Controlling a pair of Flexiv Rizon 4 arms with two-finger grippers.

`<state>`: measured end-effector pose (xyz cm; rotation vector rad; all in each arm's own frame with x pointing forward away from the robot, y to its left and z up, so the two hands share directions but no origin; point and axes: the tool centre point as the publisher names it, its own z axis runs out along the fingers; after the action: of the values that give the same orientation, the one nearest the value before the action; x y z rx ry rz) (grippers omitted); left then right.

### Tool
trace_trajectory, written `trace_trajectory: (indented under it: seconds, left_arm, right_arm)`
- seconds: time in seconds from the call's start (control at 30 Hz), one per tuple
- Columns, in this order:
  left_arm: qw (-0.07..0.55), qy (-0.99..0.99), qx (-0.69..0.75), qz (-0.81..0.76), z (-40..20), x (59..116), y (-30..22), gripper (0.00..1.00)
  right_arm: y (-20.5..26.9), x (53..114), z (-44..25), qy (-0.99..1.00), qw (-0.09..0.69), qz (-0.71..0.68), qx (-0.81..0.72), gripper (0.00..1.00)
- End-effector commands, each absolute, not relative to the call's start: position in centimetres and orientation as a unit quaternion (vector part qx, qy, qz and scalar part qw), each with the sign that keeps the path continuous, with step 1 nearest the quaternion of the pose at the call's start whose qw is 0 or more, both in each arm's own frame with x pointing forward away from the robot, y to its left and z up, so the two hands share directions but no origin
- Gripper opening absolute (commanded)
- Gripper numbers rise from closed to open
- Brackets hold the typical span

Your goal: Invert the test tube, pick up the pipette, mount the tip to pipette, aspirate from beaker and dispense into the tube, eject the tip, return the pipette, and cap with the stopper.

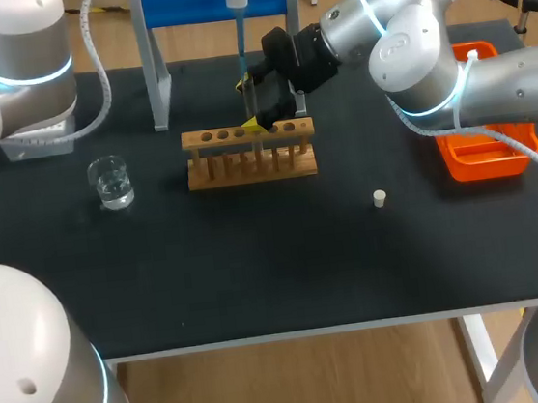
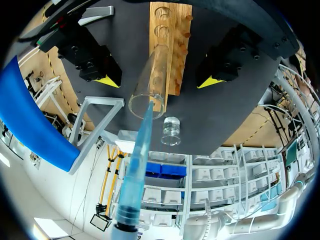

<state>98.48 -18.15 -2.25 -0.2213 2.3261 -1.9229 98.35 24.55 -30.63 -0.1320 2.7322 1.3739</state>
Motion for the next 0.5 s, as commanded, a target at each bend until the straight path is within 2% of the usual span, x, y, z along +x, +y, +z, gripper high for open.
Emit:
trace_trajectory:
  seconds: [0.03, 0.5]
  left_arm:
    - [0.063, 0.764, -0.078, -0.637, -2.35, 98.33, -18.07, 0.00]
    - [0.074, 0.715, -0.087, -0.690, -2.39, 98.59, -17.51, 0.00]
  right_arm:
    - [24.52, 98.32, -30.55, 0.892, 0.040, 0.447, -0.043, 1.00]
    - [24.52, 98.32, -30.55, 0.892, 0.040, 0.447, -0.043, 1.00]
